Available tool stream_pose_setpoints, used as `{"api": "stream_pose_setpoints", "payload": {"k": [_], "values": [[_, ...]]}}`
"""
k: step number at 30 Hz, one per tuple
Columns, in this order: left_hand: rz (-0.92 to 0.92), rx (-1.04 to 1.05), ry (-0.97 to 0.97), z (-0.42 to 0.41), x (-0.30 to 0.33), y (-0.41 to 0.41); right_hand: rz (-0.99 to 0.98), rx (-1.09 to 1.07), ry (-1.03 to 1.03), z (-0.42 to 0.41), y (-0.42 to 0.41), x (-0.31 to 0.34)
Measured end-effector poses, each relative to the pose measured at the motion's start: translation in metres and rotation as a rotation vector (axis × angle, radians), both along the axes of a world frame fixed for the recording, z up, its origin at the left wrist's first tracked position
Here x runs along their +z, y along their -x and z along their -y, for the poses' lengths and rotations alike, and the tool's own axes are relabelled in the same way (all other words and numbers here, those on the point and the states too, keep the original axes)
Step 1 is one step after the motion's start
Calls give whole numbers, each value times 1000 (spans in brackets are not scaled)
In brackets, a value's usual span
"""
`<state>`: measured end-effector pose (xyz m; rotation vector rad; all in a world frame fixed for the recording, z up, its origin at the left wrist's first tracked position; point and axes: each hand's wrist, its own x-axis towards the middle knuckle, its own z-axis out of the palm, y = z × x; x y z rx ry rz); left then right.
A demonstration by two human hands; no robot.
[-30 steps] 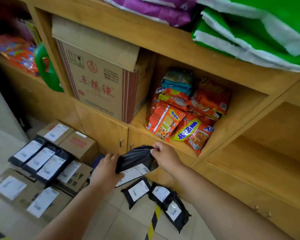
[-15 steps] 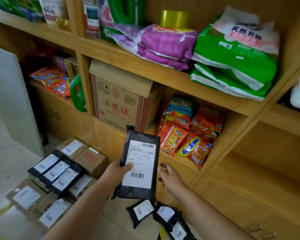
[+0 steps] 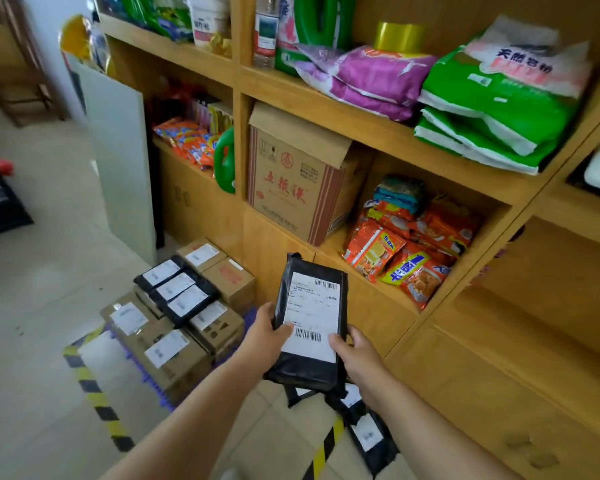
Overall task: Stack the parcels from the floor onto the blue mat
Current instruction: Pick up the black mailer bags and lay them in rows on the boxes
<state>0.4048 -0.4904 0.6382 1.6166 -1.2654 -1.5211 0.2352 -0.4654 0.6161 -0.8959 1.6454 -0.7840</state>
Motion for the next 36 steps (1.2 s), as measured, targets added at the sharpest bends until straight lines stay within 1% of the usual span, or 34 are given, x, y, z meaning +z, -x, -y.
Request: {"api": "stream_pose_setpoints", "payload": {"k": [3,6,8,11,13,15,19,22,26,30,33,36], "values": [[-40,-6,28,-36,-7,-22,12,40,-52,-21,-17,-4],[-38,19,1,-61,-12,-47,3,71,-84,-35,-41,-6],[-32,32,-40,-71,-12,-66,-12,67,-85,-39,-60,-8],[-17,-2,-91,-79,-11,-97,-64,48,-84,-41,-94,-11],[-30,-2,-97,-83,-9,-123,-101,45,-93,-40,-121,-12],[-44,4,-93,-83,-9,-156,-72,57,-103,-37,-155,-11],[-7,43,-106,-76,-12,-243,10,109,-150,-28,-241,-13],[74,51,-85,-66,-15,-313,60,169,-182,-17,-312,-24],[136,66,-101,-49,-22,-380,150,173,-259,-8,-385,-32],[159,95,-137,-28,-32,-412,162,180,-324,1,-417,-36],[144,146,-197,-4,-44,-416,164,140,-356,17,-421,-44],[138,143,-240,24,-56,-413,168,102,-388,42,-420,-57]]}}
